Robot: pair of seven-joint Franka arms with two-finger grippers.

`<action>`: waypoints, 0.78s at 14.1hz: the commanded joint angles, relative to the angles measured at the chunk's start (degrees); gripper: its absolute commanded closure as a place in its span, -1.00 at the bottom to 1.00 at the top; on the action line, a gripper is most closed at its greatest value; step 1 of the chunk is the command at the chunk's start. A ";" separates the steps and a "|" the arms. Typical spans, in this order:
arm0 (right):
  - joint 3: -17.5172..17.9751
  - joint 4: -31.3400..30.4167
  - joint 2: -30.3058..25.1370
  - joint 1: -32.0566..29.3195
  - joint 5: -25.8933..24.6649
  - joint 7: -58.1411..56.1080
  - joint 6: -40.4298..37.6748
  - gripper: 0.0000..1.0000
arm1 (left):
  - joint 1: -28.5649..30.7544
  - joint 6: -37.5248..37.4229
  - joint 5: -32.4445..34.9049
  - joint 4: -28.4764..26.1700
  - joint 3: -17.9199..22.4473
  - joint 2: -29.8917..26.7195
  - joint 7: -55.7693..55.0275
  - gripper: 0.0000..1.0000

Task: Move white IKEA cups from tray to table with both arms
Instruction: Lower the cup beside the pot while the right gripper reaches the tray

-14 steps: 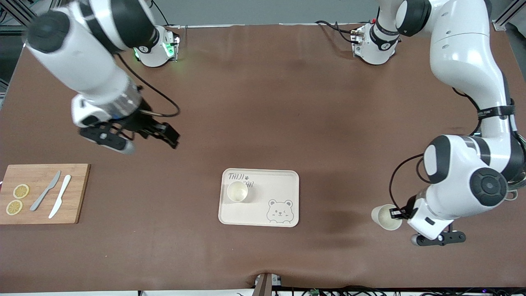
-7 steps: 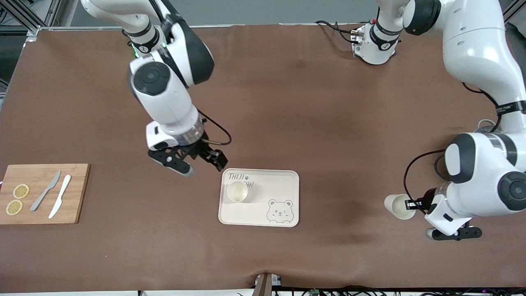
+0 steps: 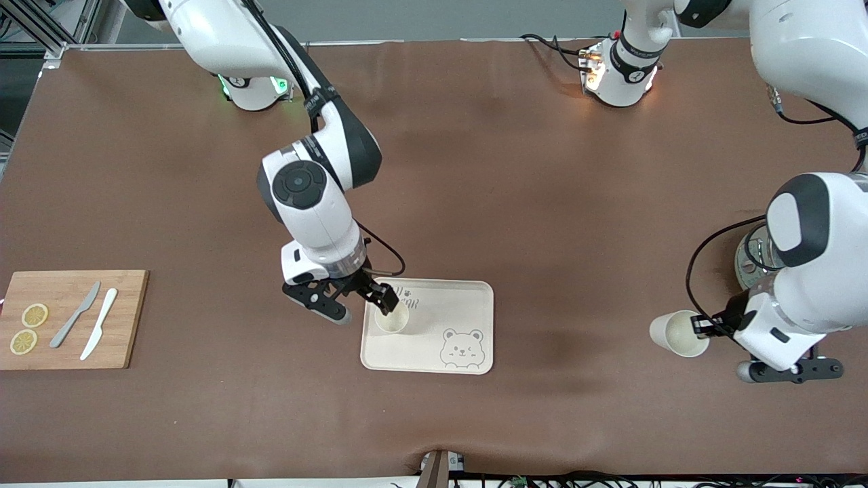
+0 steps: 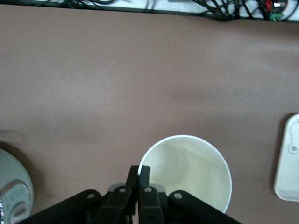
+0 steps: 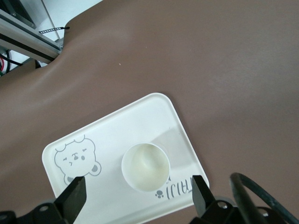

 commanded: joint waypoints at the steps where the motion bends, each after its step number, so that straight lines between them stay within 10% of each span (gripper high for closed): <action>1: -0.11 2.89 3.18 -0.07 -4.06 0.58 0.19 -1.00 | 1.82 2.12 -0.68 -3.20 -0.08 0.97 2.62 1.00; 7: 0.25 2.54 4.33 -1.21 -3.38 -9.95 -1.99 -1.00 | 1.46 17.47 -2.96 -15.13 -2.36 -0.43 3.06 1.00; 11: 0.25 1.93 5.12 -1.91 6.45 -19.97 -2.62 -1.00 | 1.03 31.20 -2.43 -28.57 -2.36 -4.37 2.98 1.00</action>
